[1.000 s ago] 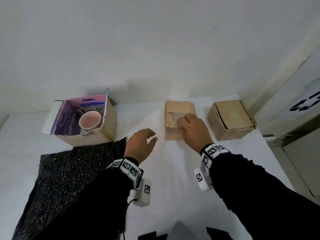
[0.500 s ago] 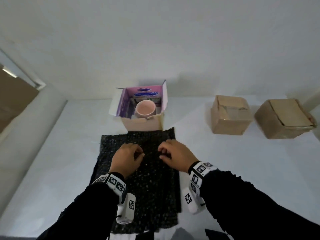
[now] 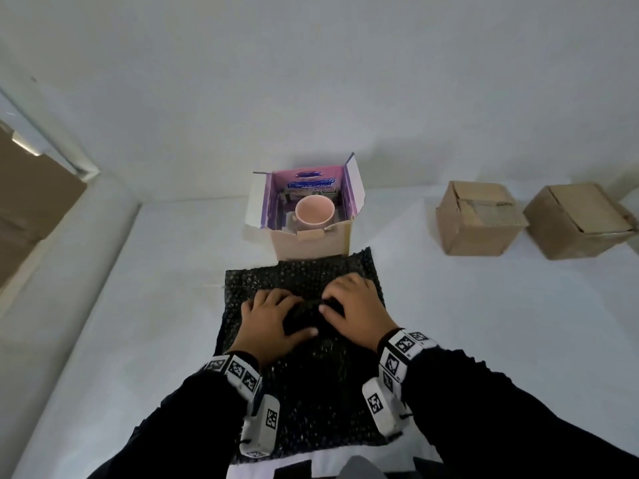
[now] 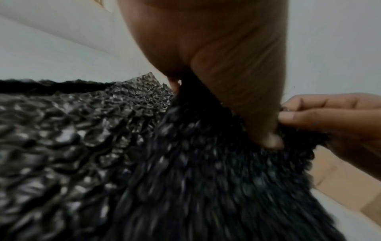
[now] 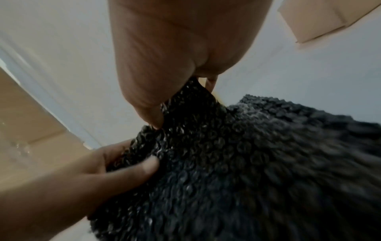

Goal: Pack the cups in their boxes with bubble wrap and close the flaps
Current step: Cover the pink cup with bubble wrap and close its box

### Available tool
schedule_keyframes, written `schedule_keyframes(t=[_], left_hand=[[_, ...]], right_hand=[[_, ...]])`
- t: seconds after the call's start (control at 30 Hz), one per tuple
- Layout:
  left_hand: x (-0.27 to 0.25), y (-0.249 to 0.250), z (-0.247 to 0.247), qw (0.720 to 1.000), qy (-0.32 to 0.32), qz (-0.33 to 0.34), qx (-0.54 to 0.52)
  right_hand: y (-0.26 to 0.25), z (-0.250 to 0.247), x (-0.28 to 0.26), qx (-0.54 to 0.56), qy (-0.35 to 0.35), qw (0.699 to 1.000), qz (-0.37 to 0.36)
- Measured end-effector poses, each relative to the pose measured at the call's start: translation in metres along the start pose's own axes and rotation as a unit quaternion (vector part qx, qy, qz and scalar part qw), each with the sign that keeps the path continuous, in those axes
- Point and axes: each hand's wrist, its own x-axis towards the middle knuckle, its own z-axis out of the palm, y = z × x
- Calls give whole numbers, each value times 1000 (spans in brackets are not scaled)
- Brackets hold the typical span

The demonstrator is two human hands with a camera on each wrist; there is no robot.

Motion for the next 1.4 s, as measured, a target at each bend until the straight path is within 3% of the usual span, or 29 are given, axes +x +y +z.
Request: schedule_keyframes(t=[0.07, 0.17, 0.23, 0.33, 0.4, 0.43, 0.53, 0.6, 0.67, 0.73, 0.8, 0.83, 0.93, 0.97, 1.03, 1.1, 1.3, 1.4], left_hand=[[8, -4, -6, 991, 96, 40, -80], [17, -4, -28, 964, 141, 34, -224], [21, -4, -43, 946, 193, 2, -259], [26, -5, -58, 911, 252, -109, -308], [30, -7, -61, 887, 211, -172, -372], [32, -9, -61, 874, 182, -172, -416], [34, -8, -65, 847, 136, -121, -499], [36, -5, -72, 825, 109, -99, -545], [37, 4, -79, 772, 32, -103, -627], [38, 13, -81, 724, -38, -113, -679], [39, 18, -74, 721, -50, -116, -682], [39, 18, -70, 727, -35, -120, -675], [37, 16, -63, 726, 17, -138, -673], [36, 16, -64, 717, 23, -135, -683], [34, 19, -71, 706, 30, -122, -697], [36, 21, -76, 717, 52, -102, -687], [37, 18, -86, 772, 114, -96, -618], [39, 16, -91, 767, 133, -118, -616]], right_hand=[[-6, -16, 10, 64, 62, 996, 12], [-16, -35, 23, 173, 112, 978, 42], [-20, -43, 30, 223, 138, 963, 64], [-27, -49, 40, 289, 199, 931, 105], [-31, -51, 47, 348, 207, 905, 134], [-33, -52, 50, 378, 182, 896, 142], [-42, -62, 53, 459, 32, 879, 125], [-43, -68, 54, 467, -10, 877, 114], [-41, -70, 53, 454, -6, 884, 110], [-41, -66, 53, 494, -27, 860, 123], [-41, -57, 52, 548, -30, 823, 148], [-39, -51, 52, 535, 4, 831, 155], [-28, -41, 48, 382, 115, 900, 176], [-24, -41, 46, 373, 98, 905, 176], [-19, -41, 42, 416, 3, 888, 197], [-16, -42, 42, 422, -56, 882, 201], [-13, -66, 56, 294, 17, 950, 105], [-11, -80, 67, 204, 28, 977, 57]])
